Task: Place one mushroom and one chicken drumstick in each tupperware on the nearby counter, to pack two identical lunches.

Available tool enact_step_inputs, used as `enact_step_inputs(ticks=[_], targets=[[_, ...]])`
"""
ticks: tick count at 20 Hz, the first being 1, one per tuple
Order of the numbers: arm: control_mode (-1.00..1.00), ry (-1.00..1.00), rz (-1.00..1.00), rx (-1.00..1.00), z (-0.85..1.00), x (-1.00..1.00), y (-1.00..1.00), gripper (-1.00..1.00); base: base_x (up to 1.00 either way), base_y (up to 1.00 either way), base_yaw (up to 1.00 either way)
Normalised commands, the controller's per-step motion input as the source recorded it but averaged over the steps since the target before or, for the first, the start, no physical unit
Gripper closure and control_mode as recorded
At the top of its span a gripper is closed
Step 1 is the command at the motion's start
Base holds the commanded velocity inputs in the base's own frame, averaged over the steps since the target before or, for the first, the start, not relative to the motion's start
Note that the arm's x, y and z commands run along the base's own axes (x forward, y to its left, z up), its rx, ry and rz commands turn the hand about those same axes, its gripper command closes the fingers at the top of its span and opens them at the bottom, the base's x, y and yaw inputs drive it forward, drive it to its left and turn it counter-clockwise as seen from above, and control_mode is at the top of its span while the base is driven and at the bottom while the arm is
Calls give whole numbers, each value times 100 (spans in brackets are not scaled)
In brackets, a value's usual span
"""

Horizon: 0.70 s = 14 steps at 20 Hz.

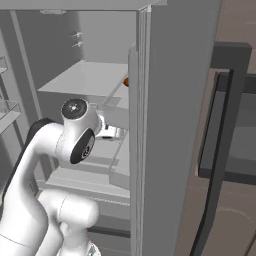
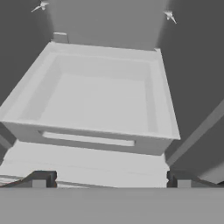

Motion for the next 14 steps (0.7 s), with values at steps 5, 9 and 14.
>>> enact_step_inputs(ticks=[5, 9, 14], targets=[[-100, -10, -2, 1, 75, 3, 0, -100, 0, 0, 0], [-100, -13, 0, 2, 51, 22, 0, -100, 0, 0, 0], [-100, -9, 0, 2, 33, 51, 0, -100, 0, 0, 0]])
